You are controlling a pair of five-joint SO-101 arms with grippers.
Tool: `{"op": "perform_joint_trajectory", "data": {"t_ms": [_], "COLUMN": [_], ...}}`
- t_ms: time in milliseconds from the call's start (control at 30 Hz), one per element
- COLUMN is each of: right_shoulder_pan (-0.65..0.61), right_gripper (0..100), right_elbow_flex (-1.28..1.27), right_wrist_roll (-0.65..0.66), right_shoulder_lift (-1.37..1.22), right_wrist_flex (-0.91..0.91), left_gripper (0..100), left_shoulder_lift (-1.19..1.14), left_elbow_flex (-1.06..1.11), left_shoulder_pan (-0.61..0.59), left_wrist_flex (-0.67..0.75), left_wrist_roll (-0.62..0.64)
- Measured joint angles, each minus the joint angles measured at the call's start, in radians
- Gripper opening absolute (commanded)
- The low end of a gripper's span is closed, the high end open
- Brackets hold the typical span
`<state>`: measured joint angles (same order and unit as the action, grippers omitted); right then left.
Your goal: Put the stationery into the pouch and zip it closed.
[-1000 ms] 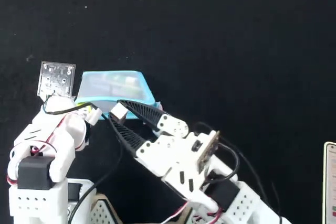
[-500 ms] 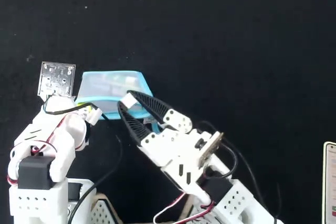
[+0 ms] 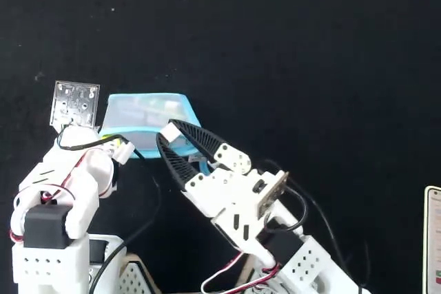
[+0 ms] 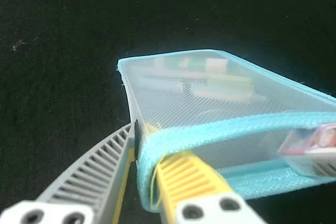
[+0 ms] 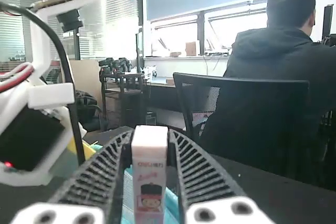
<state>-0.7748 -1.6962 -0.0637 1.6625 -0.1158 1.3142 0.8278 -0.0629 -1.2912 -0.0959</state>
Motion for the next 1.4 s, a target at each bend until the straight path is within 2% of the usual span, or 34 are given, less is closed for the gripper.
{"op": "perform_joint_trajectory", "data": {"t_ms": [267,433,633,733,833,900,1067,1200,1333,1400], "right_shoulder_pan": [0.006,0.032,0.032,0.020,-0.017,-0.043,-0.074,-0.074,-0.072,-0.071], "right_gripper": [1.1,1.1,1.3,6.4,15.1,16.3,12.7,9.0,0.7,2.0], "right_elbow_flex": [0.000,0.002,0.002,0.006,0.041,0.080,0.144,0.150,0.150,0.150], "right_wrist_roll": [0.003,0.008,0.008,0.008,0.008,0.008,0.009,0.011,0.011,0.011], "right_shoulder_lift": [-0.058,-0.180,-0.265,-0.267,-0.267,-0.275,-0.290,-0.298,-0.298,-0.298], "right_wrist_flex": [-0.012,-0.123,-0.146,-0.141,-0.054,0.051,0.227,0.239,0.244,0.244], "left_gripper": [3,3,3,3,3,3,3,3,3,3], "left_shoulder_lift": [-0.002,-0.002,-0.003,-0.003,-0.003,-0.003,-0.003,-0.003,-0.003,-0.002], "left_elbow_flex": [0.000,0.000,0.002,0.002,0.002,0.002,0.002,0.002,0.002,0.002], "left_shoulder_pan": [0.000,0.002,0.002,0.002,-0.002,-0.002,-0.002,-0.002,-0.003,-0.003], "left_wrist_flex": [0.000,0.000,0.000,0.000,0.000,0.000,0.000,0.000,0.000,0.000], "left_wrist_roll": [0.000,0.000,0.000,0.000,0.000,0.000,0.000,0.000,0.000,0.000]}}
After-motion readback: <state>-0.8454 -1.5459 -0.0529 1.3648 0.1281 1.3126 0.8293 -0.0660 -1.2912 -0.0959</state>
